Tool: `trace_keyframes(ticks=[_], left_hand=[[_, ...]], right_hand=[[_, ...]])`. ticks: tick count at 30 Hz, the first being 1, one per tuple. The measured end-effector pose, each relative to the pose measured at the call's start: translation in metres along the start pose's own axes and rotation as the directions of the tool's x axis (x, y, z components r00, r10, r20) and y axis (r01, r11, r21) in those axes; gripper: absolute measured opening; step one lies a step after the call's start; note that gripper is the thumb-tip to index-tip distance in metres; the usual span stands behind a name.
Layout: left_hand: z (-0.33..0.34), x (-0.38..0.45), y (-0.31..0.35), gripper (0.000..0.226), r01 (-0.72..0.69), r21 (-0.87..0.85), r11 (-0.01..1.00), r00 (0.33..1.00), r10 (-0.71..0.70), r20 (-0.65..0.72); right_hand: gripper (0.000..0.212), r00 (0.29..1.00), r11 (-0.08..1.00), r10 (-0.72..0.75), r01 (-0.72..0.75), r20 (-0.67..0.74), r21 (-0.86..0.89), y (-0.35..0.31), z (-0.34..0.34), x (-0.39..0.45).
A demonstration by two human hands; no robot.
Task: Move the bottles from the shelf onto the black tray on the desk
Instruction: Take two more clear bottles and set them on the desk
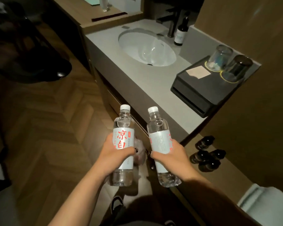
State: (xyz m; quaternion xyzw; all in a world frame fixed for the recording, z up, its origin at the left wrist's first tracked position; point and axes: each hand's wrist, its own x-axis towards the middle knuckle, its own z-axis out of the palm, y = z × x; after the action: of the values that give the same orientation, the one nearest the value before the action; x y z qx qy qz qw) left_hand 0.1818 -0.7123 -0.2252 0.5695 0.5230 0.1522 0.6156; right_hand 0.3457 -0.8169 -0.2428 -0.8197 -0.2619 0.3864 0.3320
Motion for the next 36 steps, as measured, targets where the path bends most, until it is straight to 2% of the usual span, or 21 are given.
trace_keyframes(ticks=[6,10,12,14,16,18,20,22,24,28,31,36], left_hand=[[-0.083,0.022,-0.003,0.043,0.069,-0.071,0.995,0.997,-0.068,0.020],[-0.129,0.034,-0.003,0.052,0.112,-0.116,0.987,0.993,-0.116,-0.026],[-0.147,0.042,-0.003,0.049,0.120,-0.148,0.982,0.990,-0.129,-0.057],[-0.163,0.056,-0.002,0.045,0.140,-0.185,0.973,0.983,-0.159,-0.094],[-0.180,0.074,-0.003,0.039,0.149,-0.219,0.964,0.975,-0.180,-0.129],[-0.195,0.090,-0.003,0.047,0.160,-0.260,0.952,0.969,-0.202,-0.144],[-0.208,0.104,-0.002,0.058,0.167,-0.297,0.940,0.965,-0.218,-0.147],[-0.221,0.121,0.001,0.049,0.135,-0.269,0.953,0.963,-0.191,-0.191],[-0.234,0.145,0.009,0.049,0.109,-0.270,0.957,0.966,-0.166,-0.198],[-0.264,0.197,0.024,0.050,0.129,-0.274,0.953,0.960,-0.189,-0.207],[-0.287,0.230,0.033,0.065,0.157,-0.261,0.953,0.949,-0.219,-0.229],[-0.323,0.281,0.050,0.068,0.195,-0.249,0.949,0.942,-0.252,-0.220]], right_hand=[[0.035,0.995,0.997,-0.074,0.076,0.067,-0.015,-0.060,0.064,0.024],[0.026,0.981,0.988,-0.145,0.150,0.129,-0.031,-0.102,0.098,0.034],[0.022,0.972,0.983,-0.173,0.181,0.158,-0.038,-0.120,0.114,0.042],[0.025,0.965,0.979,-0.190,0.201,0.181,-0.044,-0.135,0.130,0.054],[0.036,0.962,0.977,-0.200,0.211,0.187,-0.041,-0.149,0.146,0.067],[0.043,0.959,0.977,-0.205,0.214,0.194,-0.023,-0.162,0.159,0.082],[0.043,0.949,0.974,-0.216,0.224,0.230,-0.008,-0.173,0.171,0.098],[0.042,0.944,0.975,-0.217,0.222,0.249,0.009,-0.183,0.182,0.117],[0.041,0.941,0.974,-0.221,0.224,0.255,0.017,-0.194,0.192,0.140],[0.045,0.933,0.968,-0.242,0.252,0.268,-0.004,-0.224,0.209,0.194],[0.045,0.945,0.969,-0.224,0.242,0.240,-0.046,-0.252,0.219,0.240],[0.043,0.947,0.975,-0.217,0.224,0.236,-0.005,-0.302,0.231,0.290]])
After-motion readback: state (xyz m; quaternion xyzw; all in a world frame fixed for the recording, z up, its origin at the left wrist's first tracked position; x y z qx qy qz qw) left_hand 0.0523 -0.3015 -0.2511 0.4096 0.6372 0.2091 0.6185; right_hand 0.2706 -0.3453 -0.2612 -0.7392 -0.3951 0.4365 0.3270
